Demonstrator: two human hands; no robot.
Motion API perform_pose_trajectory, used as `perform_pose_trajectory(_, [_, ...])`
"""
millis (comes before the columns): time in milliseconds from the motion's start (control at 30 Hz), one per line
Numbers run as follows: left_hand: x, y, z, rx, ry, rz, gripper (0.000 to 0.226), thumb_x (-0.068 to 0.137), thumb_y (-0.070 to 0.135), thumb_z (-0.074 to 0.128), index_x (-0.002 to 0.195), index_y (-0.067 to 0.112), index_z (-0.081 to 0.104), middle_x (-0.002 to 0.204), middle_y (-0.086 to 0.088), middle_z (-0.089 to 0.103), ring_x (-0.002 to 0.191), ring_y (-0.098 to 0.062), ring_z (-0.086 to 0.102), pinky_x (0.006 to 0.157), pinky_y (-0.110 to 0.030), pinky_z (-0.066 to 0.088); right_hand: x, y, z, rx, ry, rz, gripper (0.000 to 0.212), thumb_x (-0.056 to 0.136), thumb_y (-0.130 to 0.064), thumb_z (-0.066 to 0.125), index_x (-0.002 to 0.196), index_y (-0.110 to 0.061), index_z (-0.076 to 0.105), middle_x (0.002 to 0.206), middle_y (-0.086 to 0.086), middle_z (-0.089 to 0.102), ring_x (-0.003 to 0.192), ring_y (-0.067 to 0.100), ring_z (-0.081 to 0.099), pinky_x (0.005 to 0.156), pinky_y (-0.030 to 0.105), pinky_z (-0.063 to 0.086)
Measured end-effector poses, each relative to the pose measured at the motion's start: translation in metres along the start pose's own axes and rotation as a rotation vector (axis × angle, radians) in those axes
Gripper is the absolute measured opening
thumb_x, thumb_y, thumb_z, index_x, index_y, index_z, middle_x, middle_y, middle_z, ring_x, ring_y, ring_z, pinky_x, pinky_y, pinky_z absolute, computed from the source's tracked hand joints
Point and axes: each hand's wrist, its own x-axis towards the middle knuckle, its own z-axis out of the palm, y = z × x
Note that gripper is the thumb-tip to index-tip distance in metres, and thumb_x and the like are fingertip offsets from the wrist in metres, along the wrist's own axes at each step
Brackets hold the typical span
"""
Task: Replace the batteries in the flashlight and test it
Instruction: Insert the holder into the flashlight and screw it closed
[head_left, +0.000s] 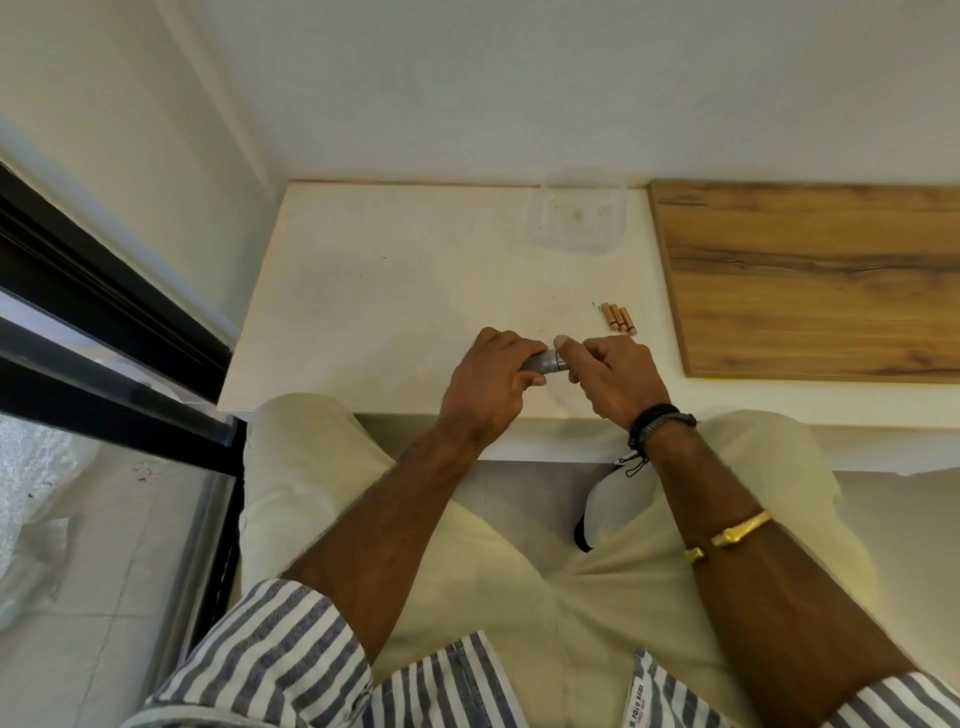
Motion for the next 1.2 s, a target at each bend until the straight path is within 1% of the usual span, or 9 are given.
perform_pose_trajectory(133, [0.0007, -0.0017, 0.0002, -0.014, 0.006, -0.026, 0.029, 0.096, 0.023, 0.061, 0.124, 0.014, 0.063, 0.111, -0.004, 0.067, 0.103, -0.019, 0.048, 0.085, -0.029, 0.041, 0.0006, -0.0007, -0.0024, 0.112, -0.016, 0.025, 0.041, 0.095, -0.058, 0.057, 0.097, -0.019, 0.070, 0.079, -0.001, 0.074, 0.055, 0.014, 0.069, 0.058, 0.029, 0.060])
perform_pose_trajectory(200, [0.0018, -0.0035, 0.0002, -0.014, 0.007, -0.045, 0.029, 0.096, 0.023, 0.061, 0.123, 0.014, 0.064, 0.111, -0.004, 0.067, 0.104, -0.019, 0.048, 0.083, -0.026, 0.038, 0.0036, 0.0017, -0.0064, 0.275, -0.087, 0.000, 0.034, 0.094, -0.040, 0.069, 0.120, -0.019, 0.066, 0.101, 0.002, 0.074, 0.070, 0.016, 0.076, 0.063, 0.031, 0.063])
perform_pose_trajectory(300, [0.0021, -0.0057, 0.0007, -0.013, 0.003, -0.058, 0.029, 0.095, 0.023, 0.061, 0.123, 0.015, 0.063, 0.110, -0.003, 0.066, 0.103, -0.018, 0.047, 0.082, -0.024, 0.036, 0.0058, 0.0060, -0.0078, 0.278, -0.170, -0.123, 0.034, 0.091, -0.015, 0.075, 0.124, -0.016, 0.068, 0.112, 0.004, 0.074, 0.080, 0.019, 0.077, 0.068, 0.034, 0.065])
perform_pose_trajectory(533, [0.0019, -0.0055, 0.0020, 0.007, -0.006, -0.041, 0.027, 0.096, 0.023, 0.060, 0.122, 0.016, 0.064, 0.111, -0.002, 0.067, 0.103, -0.018, 0.048, 0.084, -0.026, 0.038, 0.0061, 0.0086, -0.0031, 0.136, -0.088, -0.159, 0.018, 0.097, -0.031, 0.067, 0.105, -0.016, 0.074, 0.086, 0.002, 0.075, 0.061, 0.006, 0.070, 0.056, 0.021, 0.059])
perform_pose_trajectory(733, [0.0016, -0.0009, 0.0026, -0.007, -0.005, 0.003, 0.029, 0.097, 0.023, 0.060, 0.124, 0.012, 0.063, 0.114, -0.005, 0.067, 0.105, -0.020, 0.048, 0.085, -0.026, 0.037, 0.0049, 0.0056, 0.0005, -0.108, 0.003, -0.093, 0.050, 0.099, -0.061, 0.046, 0.074, -0.022, 0.066, 0.062, -0.002, 0.068, 0.051, 0.012, 0.064, 0.057, 0.027, 0.054])
perform_pose_trajectory(867, [0.0012, -0.0005, 0.0028, -0.026, -0.005, -0.011, 0.028, 0.097, 0.022, 0.060, 0.124, 0.013, 0.063, 0.113, -0.005, 0.067, 0.104, -0.019, 0.048, 0.085, -0.026, 0.037, 0.0037, 0.0048, -0.0016, -0.021, -0.035, -0.069, 0.048, 0.098, -0.061, 0.046, 0.095, -0.020, 0.070, 0.078, -0.002, 0.073, 0.056, 0.012, 0.070, 0.061, 0.031, 0.062])
perform_pose_trajectory(1000, [0.0021, -0.0036, -0.0005, -0.037, 0.005, -0.064, 0.029, 0.097, 0.021, 0.060, 0.124, 0.014, 0.063, 0.112, -0.003, 0.066, 0.105, -0.018, 0.047, 0.084, -0.028, 0.040, 0.0049, 0.0076, -0.0063, 0.160, -0.156, -0.171, 0.028, 0.094, -0.025, 0.072, 0.121, -0.022, 0.067, 0.103, -0.001, 0.074, 0.075, 0.010, 0.076, 0.064, 0.025, 0.063])
perform_pose_trajectory(1067, [0.0019, -0.0034, -0.0008, -0.032, 0.003, -0.068, 0.030, 0.097, 0.022, 0.060, 0.125, 0.014, 0.062, 0.113, -0.003, 0.066, 0.105, -0.018, 0.047, 0.085, -0.028, 0.040, 0.0051, 0.0087, -0.0056, 0.131, -0.148, -0.199, 0.029, 0.093, -0.013, 0.072, 0.120, -0.020, 0.069, 0.101, 0.001, 0.076, 0.075, 0.011, 0.076, 0.066, 0.026, 0.063])
perform_pose_trajectory(1200, [0.0017, -0.0015, -0.0005, -0.024, 0.004, -0.055, 0.029, 0.097, 0.022, 0.060, 0.124, 0.014, 0.062, 0.113, -0.004, 0.066, 0.105, -0.019, 0.047, 0.085, -0.027, 0.039, 0.0042, 0.0074, -0.0063, 0.086, -0.115, -0.161, 0.019, 0.097, -0.029, 0.066, 0.109, -0.016, 0.072, 0.080, -0.003, 0.074, 0.063, 0.006, 0.071, 0.064, 0.027, 0.063])
